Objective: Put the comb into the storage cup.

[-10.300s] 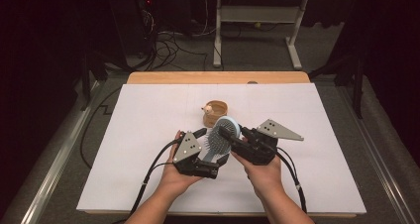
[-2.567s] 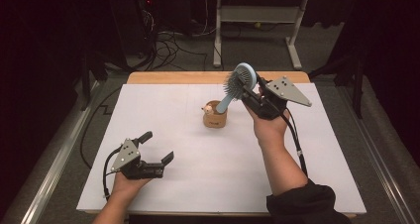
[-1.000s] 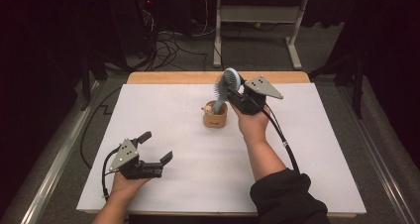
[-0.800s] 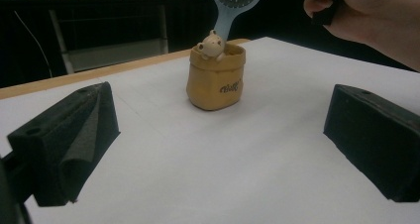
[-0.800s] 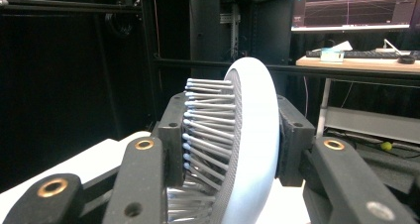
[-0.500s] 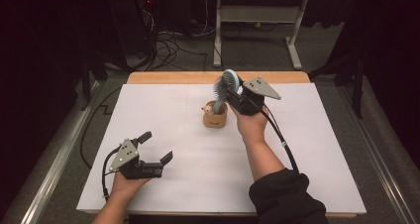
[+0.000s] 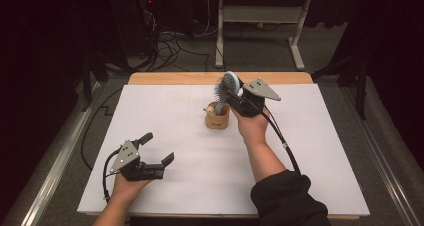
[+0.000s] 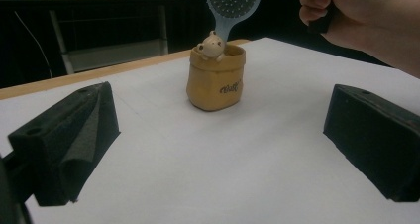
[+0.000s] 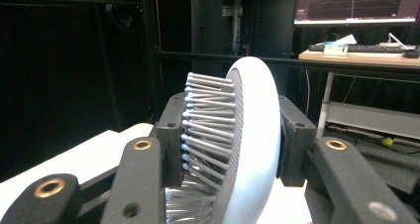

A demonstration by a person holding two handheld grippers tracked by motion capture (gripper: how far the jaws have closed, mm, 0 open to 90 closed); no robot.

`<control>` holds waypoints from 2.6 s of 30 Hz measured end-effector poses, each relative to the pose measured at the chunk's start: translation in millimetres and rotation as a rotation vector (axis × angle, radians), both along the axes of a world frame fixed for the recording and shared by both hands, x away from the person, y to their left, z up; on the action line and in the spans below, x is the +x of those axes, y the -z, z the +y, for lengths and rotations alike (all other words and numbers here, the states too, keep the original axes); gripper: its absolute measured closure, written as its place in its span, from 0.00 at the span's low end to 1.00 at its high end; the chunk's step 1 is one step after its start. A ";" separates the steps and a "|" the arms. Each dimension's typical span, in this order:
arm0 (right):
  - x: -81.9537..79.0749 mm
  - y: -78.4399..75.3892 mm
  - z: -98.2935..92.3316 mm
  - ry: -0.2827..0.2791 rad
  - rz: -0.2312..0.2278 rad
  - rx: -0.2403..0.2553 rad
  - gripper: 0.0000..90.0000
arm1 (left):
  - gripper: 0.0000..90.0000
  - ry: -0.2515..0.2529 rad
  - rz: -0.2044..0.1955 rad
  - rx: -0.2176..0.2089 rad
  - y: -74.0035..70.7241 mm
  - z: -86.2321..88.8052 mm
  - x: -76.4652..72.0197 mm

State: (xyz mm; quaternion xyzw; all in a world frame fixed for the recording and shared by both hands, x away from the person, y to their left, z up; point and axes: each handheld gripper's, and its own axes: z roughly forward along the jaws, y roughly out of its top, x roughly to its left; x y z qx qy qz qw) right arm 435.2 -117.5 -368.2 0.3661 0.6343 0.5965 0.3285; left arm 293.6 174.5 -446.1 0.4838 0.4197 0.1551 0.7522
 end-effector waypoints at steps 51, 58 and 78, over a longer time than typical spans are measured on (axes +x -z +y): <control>7.2 -3.1 -14.8 0.058 0.079 0.009 0.47 | 0.02 0.011 0.004 -0.003 0.1 -0.4 -0.2; 6.9 -2.8 -17.5 0.066 0.085 0.007 0.46 | 0.02 0.011 0.003 -0.003 0.0 -0.4 -0.2; 6.4 1.2 -26.5 0.074 0.103 0.009 0.40 | 0.02 0.017 0.004 -0.003 0.0 -1.1 -0.6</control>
